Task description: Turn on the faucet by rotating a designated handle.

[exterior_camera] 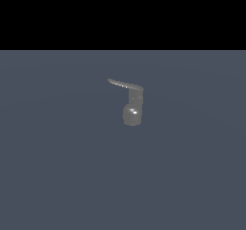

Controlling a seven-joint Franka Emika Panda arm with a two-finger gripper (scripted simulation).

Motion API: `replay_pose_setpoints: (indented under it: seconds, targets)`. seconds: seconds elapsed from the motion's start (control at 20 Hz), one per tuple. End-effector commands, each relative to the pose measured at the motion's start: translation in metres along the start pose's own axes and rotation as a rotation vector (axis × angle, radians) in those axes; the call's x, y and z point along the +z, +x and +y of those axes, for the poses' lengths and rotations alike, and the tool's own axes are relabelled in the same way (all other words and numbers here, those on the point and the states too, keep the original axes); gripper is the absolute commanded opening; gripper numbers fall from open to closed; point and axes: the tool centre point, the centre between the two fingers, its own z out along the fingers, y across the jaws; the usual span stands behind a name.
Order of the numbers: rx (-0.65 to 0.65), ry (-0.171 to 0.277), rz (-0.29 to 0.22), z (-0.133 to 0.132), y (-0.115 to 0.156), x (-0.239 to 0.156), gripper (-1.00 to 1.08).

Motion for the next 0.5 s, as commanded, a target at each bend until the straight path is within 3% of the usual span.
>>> replay_pose_setpoints:
  seconds: [0.0,0.45]
  targets:
    - [0.032,0.001,-0.001,-0.007,0.004,0.006,-1.0]
    - [0.205,0.005,-0.003,-0.04,0.029,0.04,-1.0]
